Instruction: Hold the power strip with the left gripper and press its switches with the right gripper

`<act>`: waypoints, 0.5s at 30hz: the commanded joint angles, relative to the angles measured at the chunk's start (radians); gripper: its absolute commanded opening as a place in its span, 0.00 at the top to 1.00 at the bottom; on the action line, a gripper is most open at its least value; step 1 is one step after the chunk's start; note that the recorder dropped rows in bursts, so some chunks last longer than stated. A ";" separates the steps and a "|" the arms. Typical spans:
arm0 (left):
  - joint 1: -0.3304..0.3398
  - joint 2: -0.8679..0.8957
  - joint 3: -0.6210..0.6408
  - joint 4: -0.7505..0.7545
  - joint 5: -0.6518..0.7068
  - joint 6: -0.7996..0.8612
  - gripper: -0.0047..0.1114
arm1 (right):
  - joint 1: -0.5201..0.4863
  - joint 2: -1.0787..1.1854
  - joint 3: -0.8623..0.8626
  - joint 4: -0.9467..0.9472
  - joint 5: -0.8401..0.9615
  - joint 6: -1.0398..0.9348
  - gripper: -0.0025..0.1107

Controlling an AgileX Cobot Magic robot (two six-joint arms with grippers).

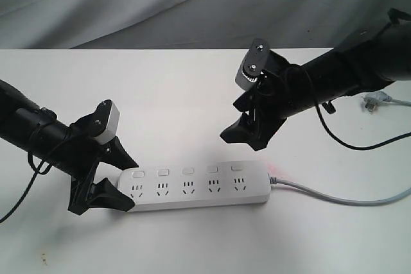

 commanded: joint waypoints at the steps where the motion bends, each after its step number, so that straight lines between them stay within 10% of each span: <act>1: -0.006 0.002 0.001 0.021 -0.014 0.009 0.55 | -0.003 0.049 0.003 -0.021 0.011 0.024 0.36; 15: -0.006 0.002 0.001 0.021 -0.014 0.009 0.55 | -0.003 0.099 0.093 -0.057 -0.108 0.029 0.36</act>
